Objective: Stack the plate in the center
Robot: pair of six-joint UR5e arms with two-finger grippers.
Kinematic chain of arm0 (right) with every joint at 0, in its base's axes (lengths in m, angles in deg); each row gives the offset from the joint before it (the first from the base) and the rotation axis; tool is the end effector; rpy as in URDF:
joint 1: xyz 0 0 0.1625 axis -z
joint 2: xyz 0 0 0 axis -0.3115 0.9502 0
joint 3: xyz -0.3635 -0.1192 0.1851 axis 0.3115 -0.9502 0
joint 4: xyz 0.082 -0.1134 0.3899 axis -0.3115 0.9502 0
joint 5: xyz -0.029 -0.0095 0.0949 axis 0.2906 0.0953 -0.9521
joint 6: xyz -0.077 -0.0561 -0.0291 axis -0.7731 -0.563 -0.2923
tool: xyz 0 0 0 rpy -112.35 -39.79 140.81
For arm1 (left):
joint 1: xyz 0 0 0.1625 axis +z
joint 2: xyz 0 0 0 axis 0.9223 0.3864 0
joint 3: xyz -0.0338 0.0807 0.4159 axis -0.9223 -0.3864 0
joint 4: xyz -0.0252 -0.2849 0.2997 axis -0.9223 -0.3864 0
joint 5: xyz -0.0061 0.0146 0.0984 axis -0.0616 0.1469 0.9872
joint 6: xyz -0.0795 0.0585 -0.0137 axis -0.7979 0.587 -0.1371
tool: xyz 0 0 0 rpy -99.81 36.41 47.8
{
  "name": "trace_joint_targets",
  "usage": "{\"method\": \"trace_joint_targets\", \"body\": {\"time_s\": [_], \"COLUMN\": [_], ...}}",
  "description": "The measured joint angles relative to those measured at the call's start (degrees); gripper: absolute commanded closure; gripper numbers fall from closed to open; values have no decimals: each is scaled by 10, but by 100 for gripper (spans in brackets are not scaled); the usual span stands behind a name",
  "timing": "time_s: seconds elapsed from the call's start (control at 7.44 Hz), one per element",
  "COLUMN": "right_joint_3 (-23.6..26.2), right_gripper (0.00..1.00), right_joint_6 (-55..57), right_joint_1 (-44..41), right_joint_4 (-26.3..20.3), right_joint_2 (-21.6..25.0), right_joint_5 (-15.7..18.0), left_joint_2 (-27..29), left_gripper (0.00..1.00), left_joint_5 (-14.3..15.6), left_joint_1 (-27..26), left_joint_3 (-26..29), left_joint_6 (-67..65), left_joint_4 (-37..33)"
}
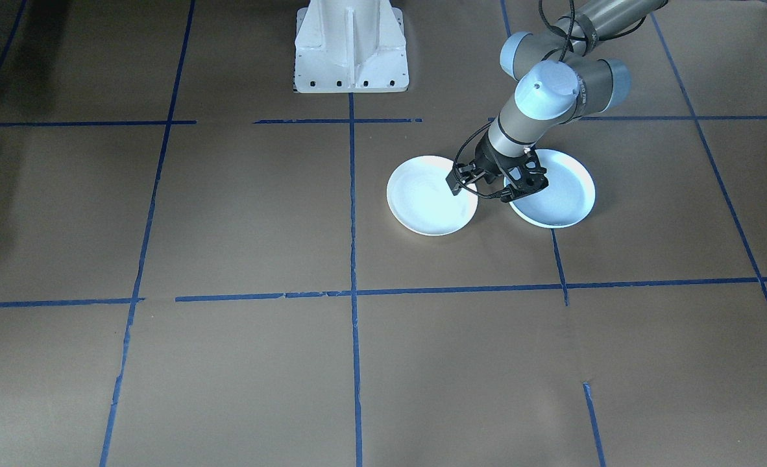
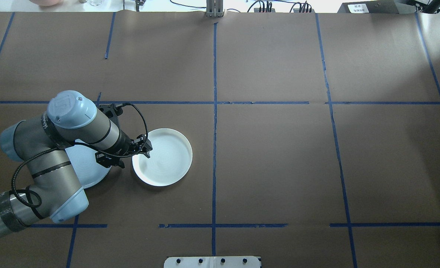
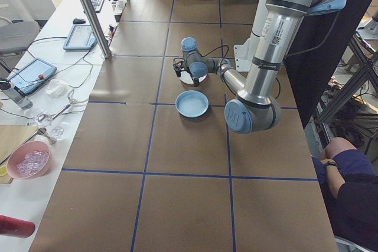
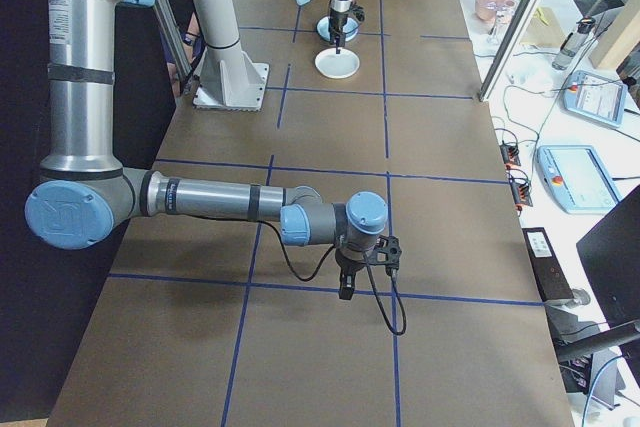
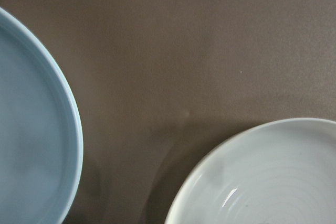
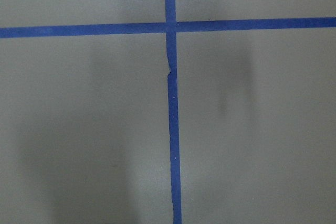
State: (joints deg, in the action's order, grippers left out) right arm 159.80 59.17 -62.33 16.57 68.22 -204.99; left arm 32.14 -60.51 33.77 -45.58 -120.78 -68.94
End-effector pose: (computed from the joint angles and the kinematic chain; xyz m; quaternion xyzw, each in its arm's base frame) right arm -0.0112 -0.4688 0.6871 -0.0437 -0.3571 0.0095 0.9330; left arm 0.4749 -0.4146 0.3626 -0.1089 0.4419 -0.1451 0.8785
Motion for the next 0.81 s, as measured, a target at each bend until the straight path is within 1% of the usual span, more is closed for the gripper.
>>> {"method": "trace_joint_targets", "body": {"time_s": [0.13, 0.27, 0.4, 0.54, 0.81], "right_joint_3": [0, 0, 0, 0, 0], "right_gripper": [0, 0, 0, 0, 0], "right_joint_6": [0, 0, 0, 0, 0], "right_joint_1": [0, 0, 0, 0, 0], "right_joint_4": [0, 0, 0, 0, 0], "right_joint_2": [0, 0, 0, 0, 0], "right_joint_5": [0, 0, 0, 0, 0], "left_joint_2": [0, 1, 1, 1, 0], "left_gripper": [45, 62, 82, 100, 100], "left_joint_5": [0, 0, 0, 0, 0], "left_joint_1": [4, 6, 7, 7, 7], "left_joint_3": [4, 6, 7, 6, 4], "left_joint_6": [0, 1, 1, 1, 3], "left_joint_4": [-1, -1, -1, -1, -2]}}
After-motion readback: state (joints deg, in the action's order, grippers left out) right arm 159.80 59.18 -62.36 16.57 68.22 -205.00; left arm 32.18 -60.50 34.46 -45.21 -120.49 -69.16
